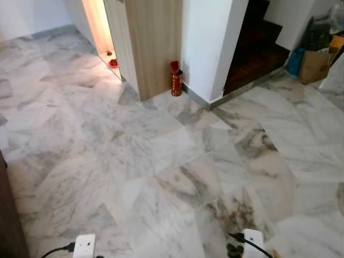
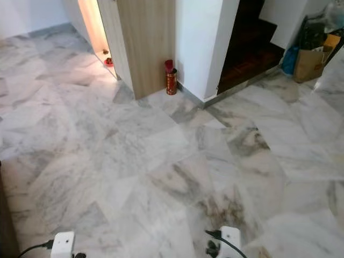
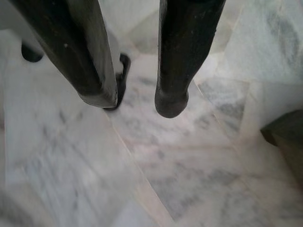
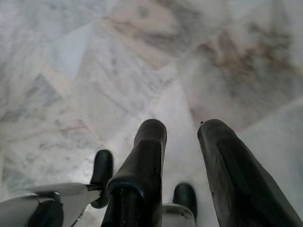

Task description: Move the pillow to the sofa from floor

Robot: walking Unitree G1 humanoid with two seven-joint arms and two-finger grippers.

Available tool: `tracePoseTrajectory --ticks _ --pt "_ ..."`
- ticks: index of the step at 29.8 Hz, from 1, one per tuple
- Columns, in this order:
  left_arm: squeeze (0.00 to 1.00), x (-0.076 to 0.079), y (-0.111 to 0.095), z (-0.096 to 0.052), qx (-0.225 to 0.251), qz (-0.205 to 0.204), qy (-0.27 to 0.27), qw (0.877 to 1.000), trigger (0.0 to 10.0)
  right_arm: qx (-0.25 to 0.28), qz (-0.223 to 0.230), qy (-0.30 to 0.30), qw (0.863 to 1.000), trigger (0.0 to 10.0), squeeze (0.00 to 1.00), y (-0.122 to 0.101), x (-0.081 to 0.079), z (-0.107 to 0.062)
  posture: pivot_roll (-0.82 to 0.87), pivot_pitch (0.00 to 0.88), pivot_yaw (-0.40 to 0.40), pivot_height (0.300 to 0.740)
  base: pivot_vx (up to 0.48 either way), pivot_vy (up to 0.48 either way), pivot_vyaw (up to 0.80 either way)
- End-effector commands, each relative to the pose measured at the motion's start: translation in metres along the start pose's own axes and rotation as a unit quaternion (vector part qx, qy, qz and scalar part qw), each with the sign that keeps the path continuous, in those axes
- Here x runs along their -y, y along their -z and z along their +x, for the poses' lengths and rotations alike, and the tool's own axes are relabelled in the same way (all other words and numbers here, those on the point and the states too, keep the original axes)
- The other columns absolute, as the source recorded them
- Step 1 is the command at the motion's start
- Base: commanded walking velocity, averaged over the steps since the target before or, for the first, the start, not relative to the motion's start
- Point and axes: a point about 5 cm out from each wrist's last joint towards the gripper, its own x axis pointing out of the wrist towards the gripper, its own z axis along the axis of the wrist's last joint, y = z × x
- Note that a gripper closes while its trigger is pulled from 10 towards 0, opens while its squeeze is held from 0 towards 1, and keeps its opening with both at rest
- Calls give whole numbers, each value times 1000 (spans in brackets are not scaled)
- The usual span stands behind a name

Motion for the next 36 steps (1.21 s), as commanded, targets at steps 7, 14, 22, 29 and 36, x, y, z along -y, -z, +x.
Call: tracePoseTrajectory --ticks 7,14,22,29,36 --pt "0 -2 15 -3 -26 -5 -4 1000 10000 -13 1 8 1000 10000 0 10 5 -3 2 133 2 740 0 0 800" --pt "0 -3 14 -3 -23 -12 -4 1000 10000 -13 0 6 1000 10000 0 10 4 -3 1 125 18 740 0 0 800" --pt "0 -4 13 -3 -24 0 -7 1000 10000 -15 6 8 1000 10000 0 13 4 -3 1 126 20 740 0 0 759" --pt "0 -5 14 -3 -30 -4 -10 1000 10000 -4 36 18 999 10000 0 11 5 -4 0 136 23 740 0 0 67" --pt "0 -6 15 -3 -32 -3 -12 999 10000 5 46 14 999 10000 0 8 5 -3 3 142 27 740 0 404 0"
